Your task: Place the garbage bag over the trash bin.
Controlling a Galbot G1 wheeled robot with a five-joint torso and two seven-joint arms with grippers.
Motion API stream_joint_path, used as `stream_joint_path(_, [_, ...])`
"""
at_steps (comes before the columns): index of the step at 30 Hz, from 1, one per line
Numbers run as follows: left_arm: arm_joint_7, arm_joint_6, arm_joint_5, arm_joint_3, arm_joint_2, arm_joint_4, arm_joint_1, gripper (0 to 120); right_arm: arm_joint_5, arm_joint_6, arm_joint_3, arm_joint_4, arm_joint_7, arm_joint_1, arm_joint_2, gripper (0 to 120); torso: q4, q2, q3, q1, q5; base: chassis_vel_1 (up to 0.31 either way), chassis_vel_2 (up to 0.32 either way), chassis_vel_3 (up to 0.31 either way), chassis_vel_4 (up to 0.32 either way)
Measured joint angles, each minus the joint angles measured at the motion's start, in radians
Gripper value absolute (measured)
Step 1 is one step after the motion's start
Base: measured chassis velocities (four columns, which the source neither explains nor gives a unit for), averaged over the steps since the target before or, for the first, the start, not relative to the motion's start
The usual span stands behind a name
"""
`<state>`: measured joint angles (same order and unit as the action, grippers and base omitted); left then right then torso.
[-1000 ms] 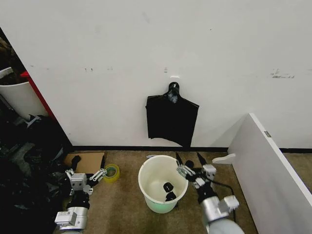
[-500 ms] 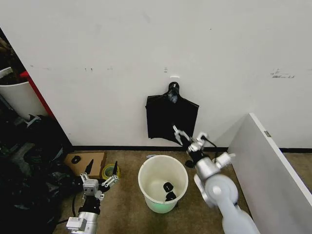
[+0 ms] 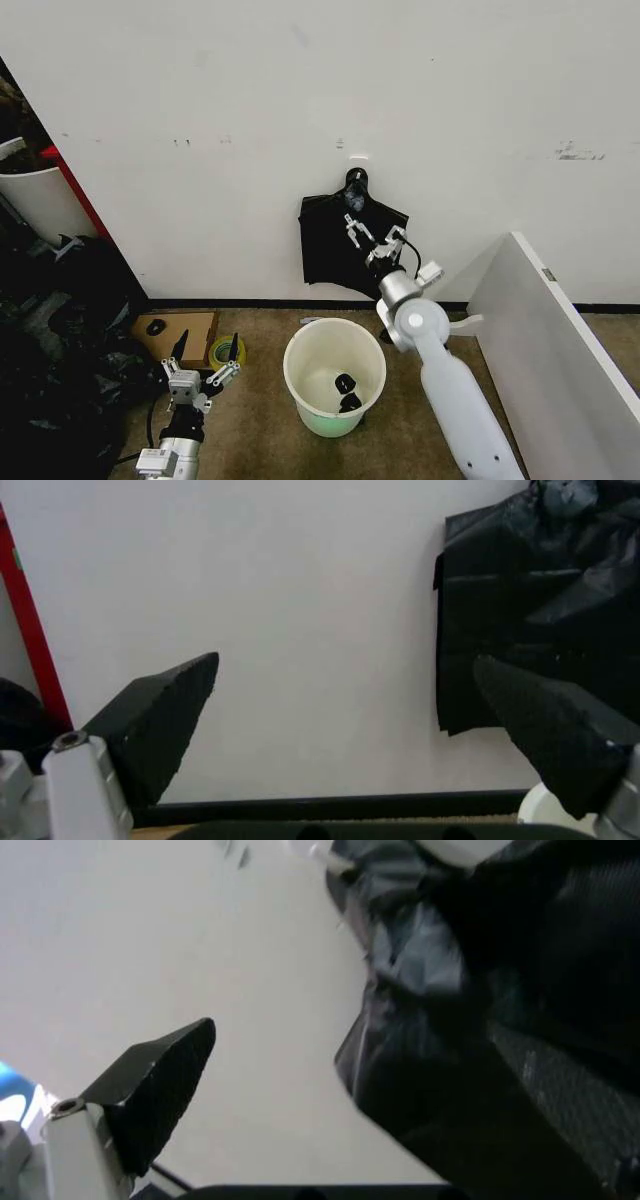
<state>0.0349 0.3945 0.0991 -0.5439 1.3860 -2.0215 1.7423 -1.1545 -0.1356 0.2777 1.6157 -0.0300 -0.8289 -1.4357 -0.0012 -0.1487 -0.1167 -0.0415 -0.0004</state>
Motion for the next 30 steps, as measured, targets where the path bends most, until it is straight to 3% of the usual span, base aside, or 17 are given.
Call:
stream_joint_path(10, [0.005,0.000,-0.003,-0.006,0.003,-0.004,-0.001,100,0.017,0.009,0.007,-0.098,0.005,0.080,-0.036,100,0.0000,0.000,0.000,0.000,0.0000,0.000,0.000,0.000,0.000])
stream_joint_path(15, [0.008,0.003,-0.003,-0.006,0.006,-0.003,0.000,100,0.015,0.009,0.005,-0.108,0.016,0.102,-0.056,93,0.0000,0.000,0.000,0.000,-0.0001,0.000,0.000,0.000,0.000])
stream_joint_path(28, [0.025,0.008,-0.003,-0.005,0.010,-0.003,-0.005,100,0.027,0.008,-0.004,-0.136,0.017,0.110,-0.059,41,0.0000,0.000,0.000,0.000,0.0000,0.000,0.000,0.000,0.000])
stream_joint_path(30, [0.026,0.008,-0.003,-0.005,0.010,-0.003,-0.006,100,0.028,0.008,-0.004,-0.138,0.018,0.111,-0.059,38,0.0000,0.000,0.000,0.000,0.0000,0.000,0.000,0.000,0.000])
